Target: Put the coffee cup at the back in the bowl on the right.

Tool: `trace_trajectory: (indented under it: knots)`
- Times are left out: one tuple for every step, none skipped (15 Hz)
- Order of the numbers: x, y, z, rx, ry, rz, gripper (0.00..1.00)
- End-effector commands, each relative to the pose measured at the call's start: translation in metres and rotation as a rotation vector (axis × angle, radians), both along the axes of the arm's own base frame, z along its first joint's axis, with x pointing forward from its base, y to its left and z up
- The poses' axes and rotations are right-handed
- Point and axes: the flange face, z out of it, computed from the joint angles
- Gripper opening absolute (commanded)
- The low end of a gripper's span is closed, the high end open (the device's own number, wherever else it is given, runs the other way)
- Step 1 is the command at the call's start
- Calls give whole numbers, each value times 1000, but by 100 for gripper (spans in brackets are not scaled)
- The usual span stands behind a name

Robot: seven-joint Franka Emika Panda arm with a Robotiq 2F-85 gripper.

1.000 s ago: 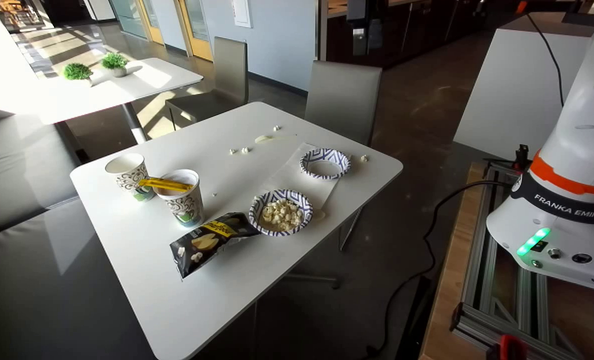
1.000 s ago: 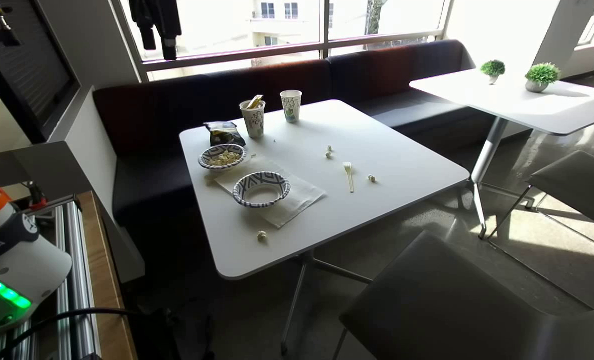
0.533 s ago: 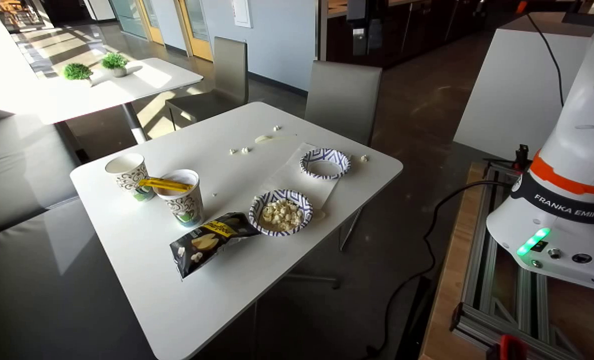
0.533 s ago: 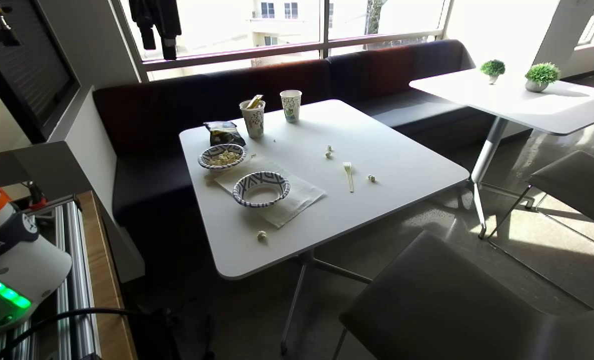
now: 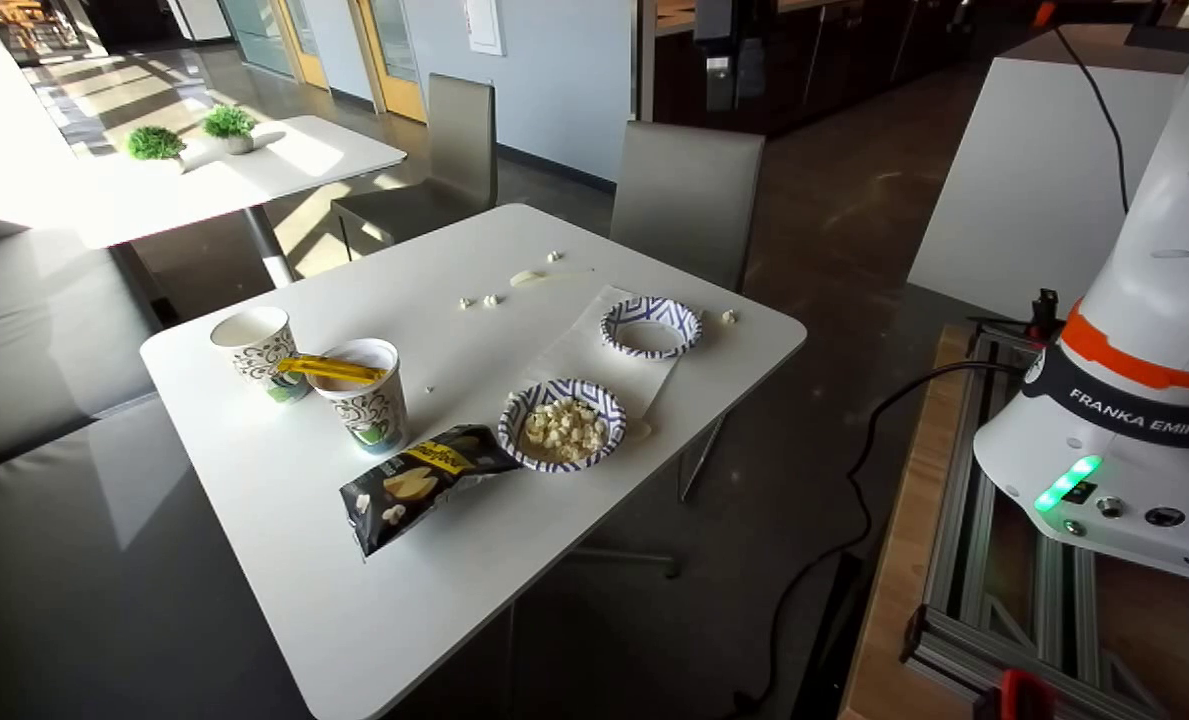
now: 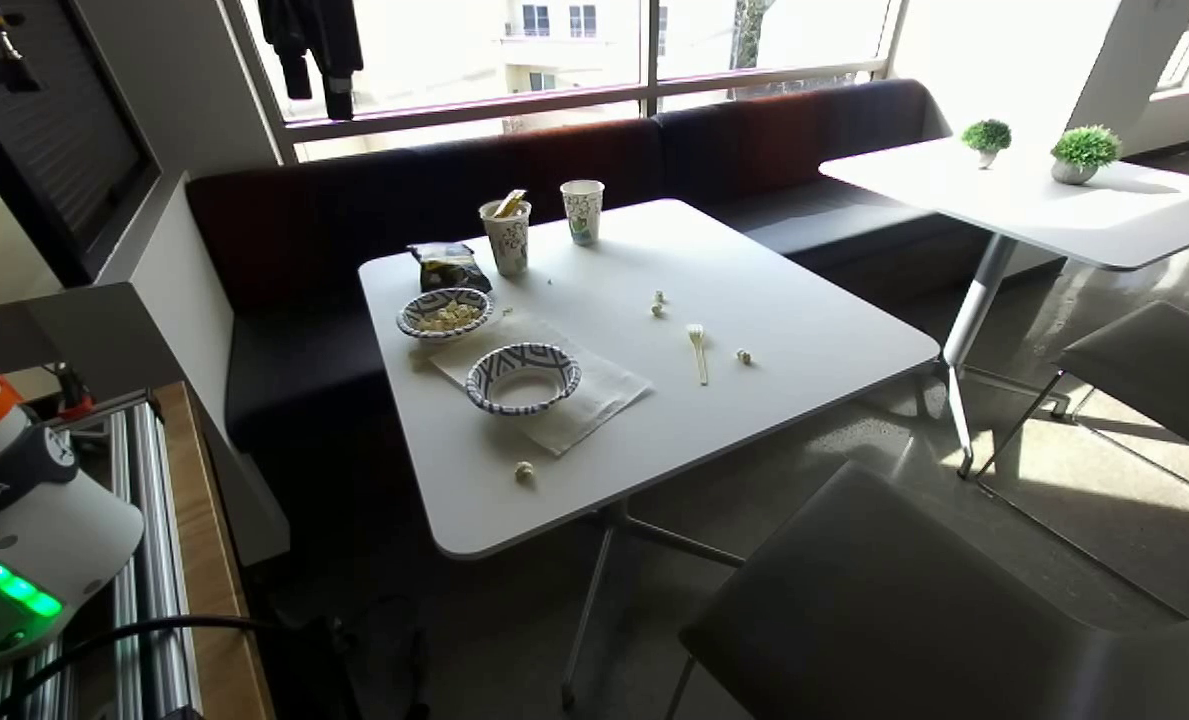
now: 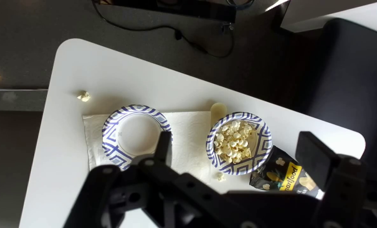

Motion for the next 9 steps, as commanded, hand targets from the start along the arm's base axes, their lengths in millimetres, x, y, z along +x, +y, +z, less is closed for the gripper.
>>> trace_trajectory:
  knots:
    - [0,0,0,0,1,0,100]
    - [11,2,4,27,-32,-5,100]
    - [21,7,5,34,-51,-12,100]
    - [32,14,4,40,-78,-4,100]
    - [40,19,5,61,-105,-12,100]
    - [49,26,2,77,-134,-12,100]
    - [59,35,-2,99,-136,-35,100]
    - [68,44,-8,104,-147,-31,100]
    - [78,54,-12,115,-154,-27,100]
